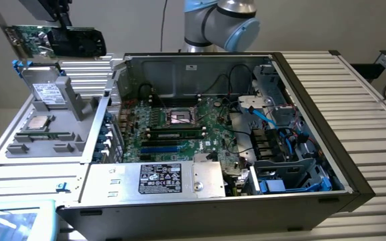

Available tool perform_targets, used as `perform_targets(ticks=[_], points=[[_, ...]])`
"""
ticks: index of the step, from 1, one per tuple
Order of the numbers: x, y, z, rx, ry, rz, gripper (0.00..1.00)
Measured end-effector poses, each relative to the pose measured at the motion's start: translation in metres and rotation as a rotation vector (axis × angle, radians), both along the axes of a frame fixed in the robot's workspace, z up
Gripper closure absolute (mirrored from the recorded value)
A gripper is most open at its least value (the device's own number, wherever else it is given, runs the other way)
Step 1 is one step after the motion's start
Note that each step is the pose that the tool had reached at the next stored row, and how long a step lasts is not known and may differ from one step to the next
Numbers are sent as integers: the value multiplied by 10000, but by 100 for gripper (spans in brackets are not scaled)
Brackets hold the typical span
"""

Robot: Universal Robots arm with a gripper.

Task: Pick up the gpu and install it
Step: 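Pick up the gpu and move the gpu toward the slot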

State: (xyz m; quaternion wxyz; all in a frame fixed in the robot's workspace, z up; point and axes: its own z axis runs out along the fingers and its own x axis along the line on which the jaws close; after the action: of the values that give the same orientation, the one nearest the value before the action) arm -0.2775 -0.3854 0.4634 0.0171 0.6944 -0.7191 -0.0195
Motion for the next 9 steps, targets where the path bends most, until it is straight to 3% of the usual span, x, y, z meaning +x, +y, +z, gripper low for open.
perform_targets(ticks=[9], points=[[409,-64,0,0,0,0,73]])
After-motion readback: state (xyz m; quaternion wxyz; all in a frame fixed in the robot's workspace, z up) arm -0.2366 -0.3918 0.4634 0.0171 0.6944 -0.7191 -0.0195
